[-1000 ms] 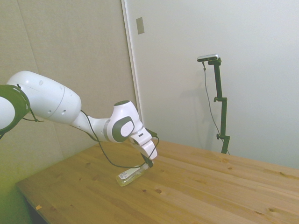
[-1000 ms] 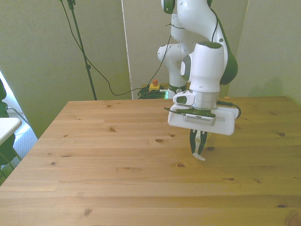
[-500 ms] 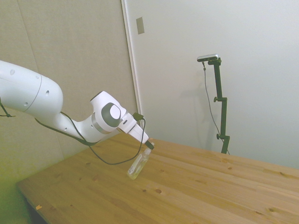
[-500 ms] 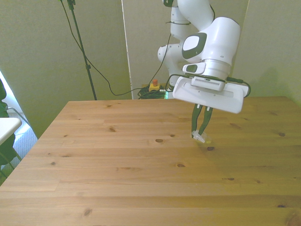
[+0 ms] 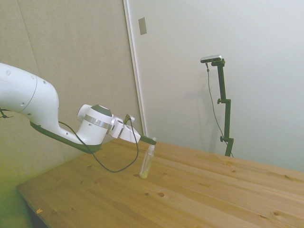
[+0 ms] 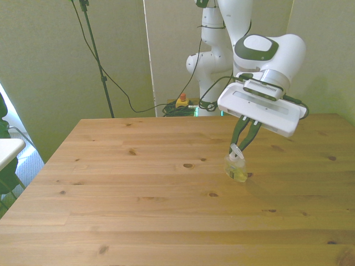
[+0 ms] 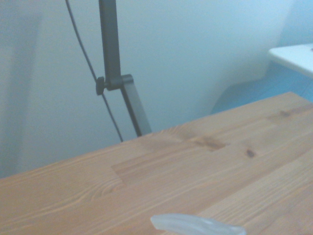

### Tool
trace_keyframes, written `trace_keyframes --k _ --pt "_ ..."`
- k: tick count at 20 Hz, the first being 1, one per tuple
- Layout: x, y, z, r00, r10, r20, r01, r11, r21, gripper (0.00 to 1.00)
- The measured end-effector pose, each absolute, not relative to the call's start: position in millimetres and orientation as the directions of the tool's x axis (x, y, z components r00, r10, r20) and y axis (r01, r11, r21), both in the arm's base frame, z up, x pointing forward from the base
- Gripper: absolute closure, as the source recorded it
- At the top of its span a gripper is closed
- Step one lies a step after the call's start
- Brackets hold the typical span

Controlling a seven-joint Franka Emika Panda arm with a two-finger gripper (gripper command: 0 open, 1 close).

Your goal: Stand the sanitizer

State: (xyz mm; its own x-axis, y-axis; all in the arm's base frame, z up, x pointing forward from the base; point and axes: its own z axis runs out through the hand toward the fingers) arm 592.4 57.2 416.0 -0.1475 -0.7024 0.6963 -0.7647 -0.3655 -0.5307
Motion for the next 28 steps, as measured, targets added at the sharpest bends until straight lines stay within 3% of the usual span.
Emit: trace_keyframes --k 5,12,28 --pt "583.6 76.5 397.1 -0.247 -0.597 0.763 -0.749 -0.382 -0.541 1.00" --pt "591.8 75.7 430.4 -0.342 -0.519 0.783 -0.734 -0.373 -0.568 1.00" --pt "614.5 69.7 403.1 -0.327 -0.484 0.811 -0.752 -0.386 -0.534 1.00"
